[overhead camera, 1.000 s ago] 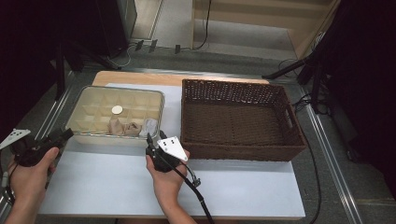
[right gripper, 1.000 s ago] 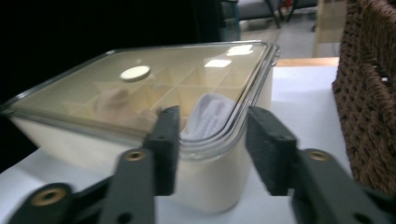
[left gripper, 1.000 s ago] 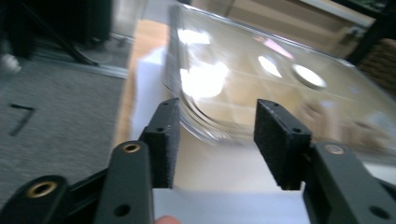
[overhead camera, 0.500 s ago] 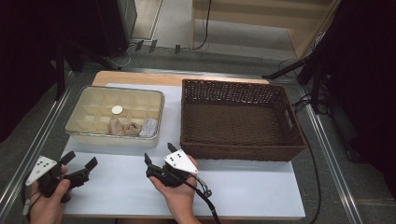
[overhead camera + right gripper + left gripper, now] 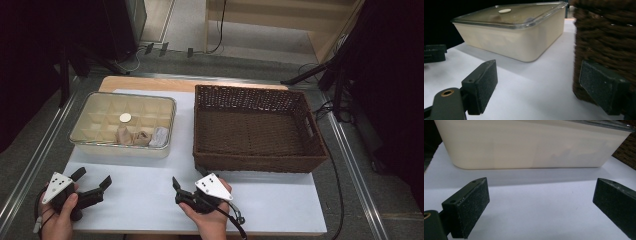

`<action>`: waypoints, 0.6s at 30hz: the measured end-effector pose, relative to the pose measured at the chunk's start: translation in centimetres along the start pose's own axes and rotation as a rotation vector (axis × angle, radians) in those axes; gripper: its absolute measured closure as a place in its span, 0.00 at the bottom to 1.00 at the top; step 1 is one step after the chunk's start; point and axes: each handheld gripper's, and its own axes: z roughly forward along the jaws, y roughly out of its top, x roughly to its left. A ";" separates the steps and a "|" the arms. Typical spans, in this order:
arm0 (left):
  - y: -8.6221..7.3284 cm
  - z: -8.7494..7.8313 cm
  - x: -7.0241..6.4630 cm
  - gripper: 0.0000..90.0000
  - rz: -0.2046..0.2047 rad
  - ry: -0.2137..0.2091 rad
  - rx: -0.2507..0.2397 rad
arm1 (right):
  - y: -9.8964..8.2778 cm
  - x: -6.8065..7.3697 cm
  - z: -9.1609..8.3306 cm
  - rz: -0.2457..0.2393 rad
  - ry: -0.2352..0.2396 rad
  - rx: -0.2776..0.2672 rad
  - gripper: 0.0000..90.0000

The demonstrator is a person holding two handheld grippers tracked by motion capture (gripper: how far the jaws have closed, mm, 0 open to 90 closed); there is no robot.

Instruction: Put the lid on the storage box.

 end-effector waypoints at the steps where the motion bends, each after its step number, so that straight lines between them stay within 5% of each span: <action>1: 0.0 0.0 -0.1 0.01 0.005 -0.001 -0.002 | -0.1 -0.3 -0.3 0.002 -0.003 -0.001 0.17; 18: 0.1 0.2 0.1 0.01 -0.005 -0.001 0.028 | -1.6 -6.4 -6.4 0.020 -0.136 0.004 0.17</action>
